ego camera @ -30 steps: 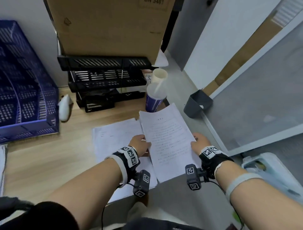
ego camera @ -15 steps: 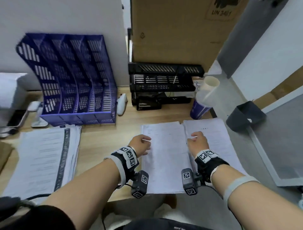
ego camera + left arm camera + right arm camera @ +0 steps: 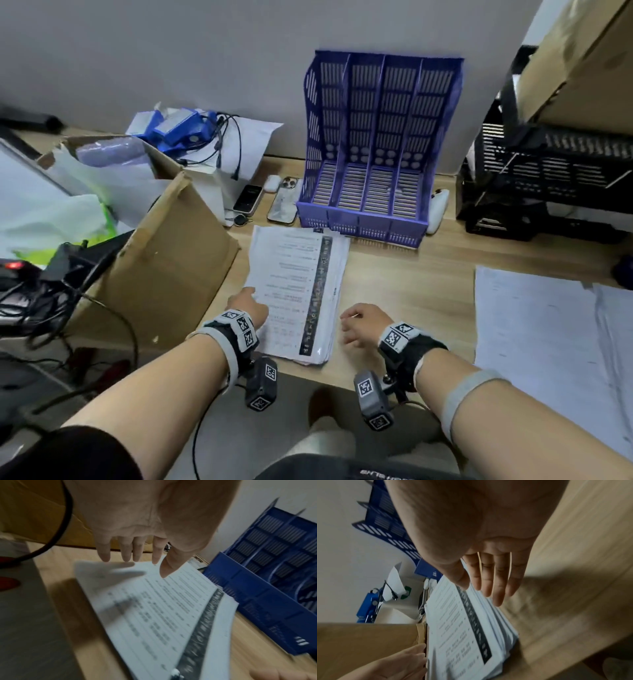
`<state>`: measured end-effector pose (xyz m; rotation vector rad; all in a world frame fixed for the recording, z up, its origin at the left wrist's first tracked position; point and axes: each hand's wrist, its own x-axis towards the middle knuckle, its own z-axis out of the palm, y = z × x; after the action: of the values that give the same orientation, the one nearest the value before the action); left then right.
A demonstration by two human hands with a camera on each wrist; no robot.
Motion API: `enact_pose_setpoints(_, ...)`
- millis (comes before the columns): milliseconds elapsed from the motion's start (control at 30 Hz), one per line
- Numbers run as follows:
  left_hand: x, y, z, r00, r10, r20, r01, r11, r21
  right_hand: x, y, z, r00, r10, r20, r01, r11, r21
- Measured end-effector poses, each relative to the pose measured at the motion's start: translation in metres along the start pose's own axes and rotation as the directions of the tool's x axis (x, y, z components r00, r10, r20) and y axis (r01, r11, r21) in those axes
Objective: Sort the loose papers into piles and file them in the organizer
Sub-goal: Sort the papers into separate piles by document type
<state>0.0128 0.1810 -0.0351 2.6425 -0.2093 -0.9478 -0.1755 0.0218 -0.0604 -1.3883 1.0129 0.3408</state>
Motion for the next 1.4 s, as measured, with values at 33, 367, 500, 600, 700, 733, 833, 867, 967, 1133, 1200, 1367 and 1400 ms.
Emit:
enact_pose_setpoints(33, 0.005, -0.010, -0.006, 1.000, -0.020, 0.015, 0.020, 0.999, 0.025, 0.002, -0.003, 0.011, 1.000, 0.006, 0.014, -0.006, 1.000, -0.019)
enact_pose_setpoints(367, 0.006, -0.026, -0.008, 0.994, 0.006, 0.109, -0.025, 0.986, 0.167, 0.008, 0.002, 0.028, 0.977, 0.069, -0.200, -0.141, 0.918, -0.372)
enact_pose_setpoints(500, 0.003, -0.011, 0.000, 0.972, 0.093, 0.215, -0.148, 0.955, 0.256, 0.001, 0.009, 0.012, 0.975, 0.032, -0.220, -0.132, 0.879, -0.458)
enact_pose_setpoints(600, -0.003, 0.011, 0.008, 0.951, 0.218, 0.221, -0.261, 0.946, 0.191, -0.009, 0.008, -0.005, 0.947, -0.081, -0.311, -0.080, 0.878, -0.473)
enact_pose_setpoints(700, -0.014, 0.045, 0.016, 0.875, 0.454, 0.168, -0.475, 0.872, 0.119, -0.026, -0.005, -0.025, 0.926, -0.195, -0.322, 0.005, 0.861, -0.509)
enact_pose_setpoints(733, -0.020, 0.057, 0.018, 0.824, 0.549, 0.141, -0.565, 0.812, 0.144, -0.031, -0.010, -0.032, 0.913, -0.239, -0.331, 0.032, 0.850, -0.525)
enact_pose_setpoints(833, -0.037, 0.094, 0.019, 0.595, 0.800, 0.084, -0.760, 0.525, 0.382, -0.051, -0.031, -0.049, 0.860, -0.380, -0.340, 0.107, 0.787, -0.608)
enact_pose_setpoints(867, -0.042, 0.106, 0.018, 0.518, 0.850, 0.097, -0.772, 0.416, 0.480, -0.057, -0.038, -0.056, 0.834, -0.442, -0.331, 0.155, 0.762, -0.629)
enact_pose_setpoints(967, -0.054, 0.139, 0.011, 0.431, 0.889, 0.152, -0.745, 0.256, 0.616, -0.074, -0.060, -0.075, 0.742, -0.595, -0.308, 0.305, 0.710, -0.635)
enact_pose_setpoints(1133, -0.062, 0.166, -0.003, 0.512, 0.859, 0.003, -0.830, 0.494, 0.259, -0.086, -0.065, -0.115, 0.663, -0.494, -0.563, 0.356, 0.869, -0.344)
enact_pose_setpoints(1200, -0.052, 0.171, -0.005, 0.583, 0.807, -0.093, -0.809, 0.587, 0.023, -0.089, -0.050, -0.132, 0.704, -0.331, -0.629, 0.245, 0.944, -0.223)
enact_pose_setpoints(1367, -0.044, 0.172, -0.003, 0.639, 0.749, -0.176, -0.763, 0.587, -0.272, -0.092, 0.001, -0.140, 0.834, -0.048, -0.550, 0.239, 0.929, 0.282)
enact_pose_setpoints(1400, -0.045, 0.171, -0.001, 0.651, 0.739, -0.173, -0.748, 0.587, -0.309, -0.091, 0.006, -0.137, 0.852, -0.031, -0.523, 0.267, 0.885, 0.382)
